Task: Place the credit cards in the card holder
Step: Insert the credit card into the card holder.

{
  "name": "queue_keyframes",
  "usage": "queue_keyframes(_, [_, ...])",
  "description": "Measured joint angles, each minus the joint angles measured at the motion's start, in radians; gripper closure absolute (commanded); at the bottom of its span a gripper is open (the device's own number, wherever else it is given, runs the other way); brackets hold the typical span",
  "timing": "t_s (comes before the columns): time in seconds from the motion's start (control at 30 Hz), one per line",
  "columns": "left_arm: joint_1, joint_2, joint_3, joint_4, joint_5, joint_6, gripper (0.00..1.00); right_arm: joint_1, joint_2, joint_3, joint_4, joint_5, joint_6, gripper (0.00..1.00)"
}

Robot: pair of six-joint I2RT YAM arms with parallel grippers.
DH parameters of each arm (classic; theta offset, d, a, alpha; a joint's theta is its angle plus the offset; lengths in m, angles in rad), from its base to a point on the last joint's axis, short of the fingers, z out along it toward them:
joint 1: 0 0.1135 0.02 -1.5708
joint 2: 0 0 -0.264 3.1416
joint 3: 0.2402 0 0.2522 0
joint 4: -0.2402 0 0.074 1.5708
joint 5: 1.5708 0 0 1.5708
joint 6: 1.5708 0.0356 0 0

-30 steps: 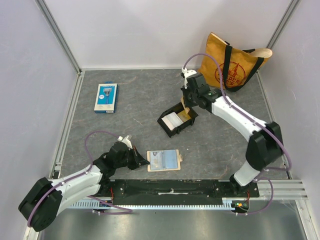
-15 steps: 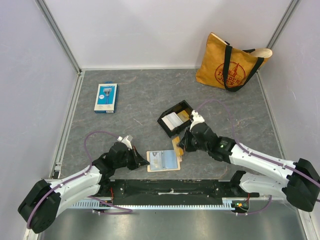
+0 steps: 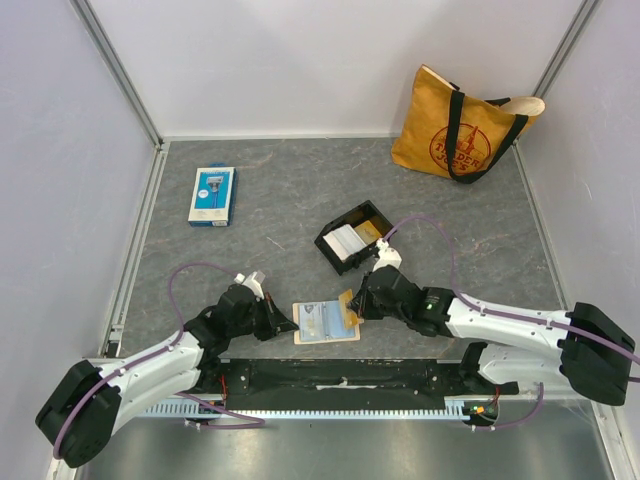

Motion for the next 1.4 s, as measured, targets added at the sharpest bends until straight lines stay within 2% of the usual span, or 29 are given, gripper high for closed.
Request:
queue_keyframes(0.37, [0.0, 0.003, 0.0, 0.0, 0.0, 0.0, 0.98, 0.041, 0.002, -0.008, -0.019, 0.104, 0.019, 1.0])
queue_keyframes(1.0, [0.0, 0.004, 0.0, 0.0, 0.0, 0.0, 0.98, 0.089, 0.069, -0.009, -0.057, 0.15, 0.028, 1.0])
queue_keyframes(1.27, [0.0, 0.005, 0.0, 0.0, 0.0, 0.0, 0.98, 0.137, 0.13, -0.004, -0.005, 0.205, 0.07, 1.0])
queue_keyframes(1.4, [0.0, 0.011, 0.0, 0.003, 0.0, 0.0, 0.98, 0.161, 0.208, 0.011, 0.084, 0.21, 0.094, 1.0])
